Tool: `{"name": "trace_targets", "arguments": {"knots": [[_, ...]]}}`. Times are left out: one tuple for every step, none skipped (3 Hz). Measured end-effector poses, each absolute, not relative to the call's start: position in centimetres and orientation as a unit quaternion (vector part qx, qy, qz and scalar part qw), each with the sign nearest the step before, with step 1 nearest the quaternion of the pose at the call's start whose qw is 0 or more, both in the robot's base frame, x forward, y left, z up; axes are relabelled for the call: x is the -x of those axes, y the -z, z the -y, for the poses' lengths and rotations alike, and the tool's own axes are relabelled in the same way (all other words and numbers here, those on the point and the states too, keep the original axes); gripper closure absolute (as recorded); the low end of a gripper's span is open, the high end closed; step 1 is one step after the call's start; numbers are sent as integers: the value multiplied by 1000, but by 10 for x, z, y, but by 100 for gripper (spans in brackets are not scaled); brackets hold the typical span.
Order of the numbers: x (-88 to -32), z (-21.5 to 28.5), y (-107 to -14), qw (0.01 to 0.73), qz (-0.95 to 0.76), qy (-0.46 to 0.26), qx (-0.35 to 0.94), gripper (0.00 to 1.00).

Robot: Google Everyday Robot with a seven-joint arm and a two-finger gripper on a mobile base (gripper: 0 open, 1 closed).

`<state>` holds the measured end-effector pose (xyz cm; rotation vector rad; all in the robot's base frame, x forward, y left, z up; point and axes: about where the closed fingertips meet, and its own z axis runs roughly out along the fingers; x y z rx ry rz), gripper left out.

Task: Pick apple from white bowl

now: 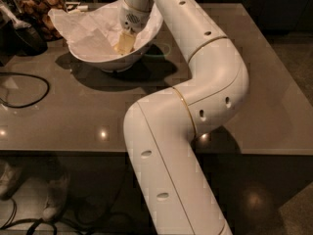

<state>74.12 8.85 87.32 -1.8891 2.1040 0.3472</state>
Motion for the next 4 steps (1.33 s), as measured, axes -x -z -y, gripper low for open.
{"name": "trace_targets", "arguments": {"knots": [[-741, -88, -873, 146, -731, -121, 656, 96], [-741, -88, -873, 146, -731, -121, 656, 100], [-750, -95, -891, 177, -724, -103, 659, 100], [-749, -99, -924, 207, -711, -79, 668, 100]]}}
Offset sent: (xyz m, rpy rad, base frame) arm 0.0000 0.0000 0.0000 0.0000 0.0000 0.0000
